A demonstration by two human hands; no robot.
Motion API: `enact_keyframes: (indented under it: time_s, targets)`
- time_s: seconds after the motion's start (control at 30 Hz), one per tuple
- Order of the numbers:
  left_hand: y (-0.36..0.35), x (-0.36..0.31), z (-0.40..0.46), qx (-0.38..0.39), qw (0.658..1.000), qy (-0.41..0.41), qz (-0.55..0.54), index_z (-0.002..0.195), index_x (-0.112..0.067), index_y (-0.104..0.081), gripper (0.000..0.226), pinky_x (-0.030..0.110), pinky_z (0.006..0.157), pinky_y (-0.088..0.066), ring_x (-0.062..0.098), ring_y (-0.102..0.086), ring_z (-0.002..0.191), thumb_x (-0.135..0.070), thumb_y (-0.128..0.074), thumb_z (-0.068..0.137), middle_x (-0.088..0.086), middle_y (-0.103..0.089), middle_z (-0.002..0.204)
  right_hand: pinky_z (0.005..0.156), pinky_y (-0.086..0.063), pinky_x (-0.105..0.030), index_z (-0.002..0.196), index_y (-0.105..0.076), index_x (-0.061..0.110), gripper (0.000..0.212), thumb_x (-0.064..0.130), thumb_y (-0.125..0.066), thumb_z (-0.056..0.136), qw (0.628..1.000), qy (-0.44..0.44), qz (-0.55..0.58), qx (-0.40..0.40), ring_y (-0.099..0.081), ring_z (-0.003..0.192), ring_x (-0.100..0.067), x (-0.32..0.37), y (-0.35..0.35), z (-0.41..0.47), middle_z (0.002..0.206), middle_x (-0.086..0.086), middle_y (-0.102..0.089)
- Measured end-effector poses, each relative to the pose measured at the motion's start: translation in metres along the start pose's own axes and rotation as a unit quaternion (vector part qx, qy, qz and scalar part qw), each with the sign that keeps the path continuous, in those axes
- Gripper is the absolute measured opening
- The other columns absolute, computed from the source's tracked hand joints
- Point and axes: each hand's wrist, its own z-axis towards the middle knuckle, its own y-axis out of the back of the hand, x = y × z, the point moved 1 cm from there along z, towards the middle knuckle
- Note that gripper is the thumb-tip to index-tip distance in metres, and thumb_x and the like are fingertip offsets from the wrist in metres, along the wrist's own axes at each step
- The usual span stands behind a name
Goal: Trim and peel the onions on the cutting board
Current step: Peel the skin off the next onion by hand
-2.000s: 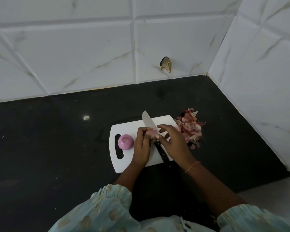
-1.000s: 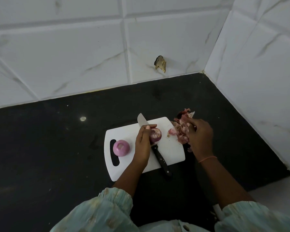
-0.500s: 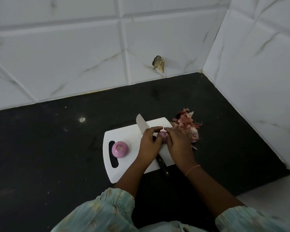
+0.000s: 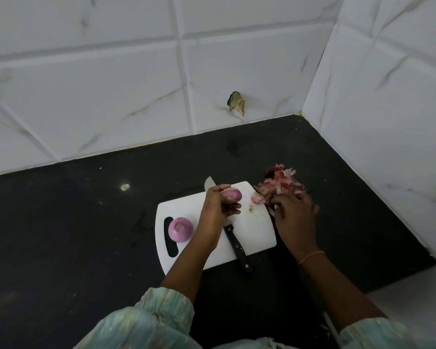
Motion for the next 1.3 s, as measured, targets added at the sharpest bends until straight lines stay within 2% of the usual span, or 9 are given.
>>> enact_keyframes:
  time_s: [0.13, 0.23, 0.33, 0.47, 0.6, 0.77, 0.9, 1.17, 1.3]
  targets:
    - [-0.010, -0.018, -0.011, 0.049, 0.979, 0.027, -0.194, 0.113, -0.004, -0.056, 0.032, 0.031, 0.064, -0.052, 0.028, -0.062, 0.073, -0.010, -0.029, 0.097, 0.021, -0.066, 0.101, 0.093, -0.041, -0.035, 0.099, -0.068, 0.024, 0.011, 0.020, -0.066, 0.089, 0.990, 0.055, 0.127, -0.038, -0.056, 0.111, -0.018, 0.033, 0.020, 0.004, 0.109, 0.006, -0.066]
    - [-0.017, -0.023, -0.019, 0.061, 0.981, 0.004, -0.187, 0.107, -0.007, -0.056, 0.029, 0.030, 0.068, -0.051, 0.022, -0.062, 0.078, -0.014, -0.030, 0.099, 0.014, -0.065, 0.096, 0.074, -0.051, -0.019, 0.104, -0.064, 0.027, 0.014, 0.032, -0.066, 0.090, 0.941, 0.085, 0.328, 0.015, -0.063, 0.089, -0.006, 0.067, 0.034, -0.003, 0.097, 0.015, -0.065]
    - [-0.021, -0.027, -0.025, 0.068, 0.979, -0.030, -0.192, 0.103, -0.009, -0.058, 0.024, 0.031, 0.081, -0.052, 0.020, -0.062, 0.089, -0.012, -0.034, 0.099, 0.012, -0.063, 0.097, 0.068, -0.047, -0.011, 0.104, -0.060, 0.027, 0.025, 0.033, -0.073, 0.084, 0.927, 0.083, 0.365, 0.023, -0.062, 0.085, -0.003, 0.086, 0.040, -0.008, 0.094, 0.016, -0.063]
    - [-0.021, -0.033, -0.028, 0.078, 0.978, -0.061, -0.184, 0.102, -0.012, -0.057, 0.024, 0.029, 0.076, -0.050, 0.019, -0.063, 0.086, -0.019, -0.043, 0.084, 0.009, -0.064, 0.096, 0.071, -0.050, -0.013, 0.102, -0.061, 0.020, 0.026, 0.027, -0.076, 0.082, 0.905, 0.051, 0.421, 0.024, -0.063, 0.084, -0.002, 0.089, 0.042, -0.004, 0.091, 0.013, -0.065]
    - [-0.021, -0.039, -0.030, 0.089, 0.975, -0.058, -0.194, 0.095, -0.014, -0.059, 0.025, 0.024, 0.055, -0.039, 0.017, -0.056, 0.072, -0.020, -0.043, 0.075, 0.006, -0.065, 0.090, 0.067, -0.057, -0.028, 0.101, -0.062, 0.021, 0.015, 0.020, -0.069, 0.088, 0.881, 0.054, 0.467, 0.045, -0.067, 0.082, -0.011, 0.090, 0.046, -0.003, 0.092, 0.008, -0.067]
    - [-0.021, -0.042, -0.032, 0.112, 0.966, -0.048, -0.226, 0.092, -0.014, -0.059, 0.022, 0.023, 0.053, -0.038, 0.018, -0.049, 0.069, -0.017, -0.043, 0.078, 0.009, -0.064, 0.090, 0.067, -0.056, -0.028, 0.102, -0.064, 0.016, 0.013, 0.012, -0.067, 0.090, 0.860, 0.076, 0.503, 0.041, -0.067, 0.082, -0.012, 0.094, 0.052, -0.002, 0.092, 0.005, -0.069]
    - [-0.019, -0.043, -0.034, 0.116, 0.963, -0.089, -0.225, 0.100, -0.012, -0.058, 0.028, 0.029, 0.071, -0.050, 0.021, -0.062, 0.088, -0.012, -0.045, 0.075, 0.008, -0.063, 0.099, 0.075, -0.053, -0.017, 0.115, -0.062, 0.018, 0.035, 0.019, -0.075, 0.083, 0.893, 0.124, 0.430, 0.054, -0.063, 0.095, -0.006, 0.098, 0.057, -0.002, 0.105, 0.013, -0.064]
    - [-0.015, -0.045, -0.033, 0.141, 0.962, -0.135, -0.193, 0.120, -0.013, -0.061, 0.050, 0.033, 0.097, -0.050, 0.025, -0.057, 0.116, -0.001, -0.039, 0.076, 0.010, -0.061, 0.125, 0.074, -0.051, -0.016, 0.111, -0.059, 0.018, 0.035, 0.013, -0.076, 0.082, 0.883, 0.106, 0.457, 0.030, -0.064, 0.092, -0.009, 0.099, 0.058, -0.002, 0.101, 0.007, -0.066]
    - [-0.017, -0.048, -0.035, 0.150, 0.962, -0.118, -0.193, 0.123, -0.012, -0.062, 0.050, 0.037, 0.093, -0.045, 0.027, -0.057, 0.113, -0.013, -0.037, 0.079, 0.011, -0.062, 0.128, 0.078, -0.055, -0.023, 0.111, -0.063, 0.016, 0.030, 0.016, -0.075, 0.084, 0.877, 0.094, 0.471, 0.023, -0.066, 0.094, -0.012, 0.098, 0.059, 0.000, 0.102, 0.005, -0.069]
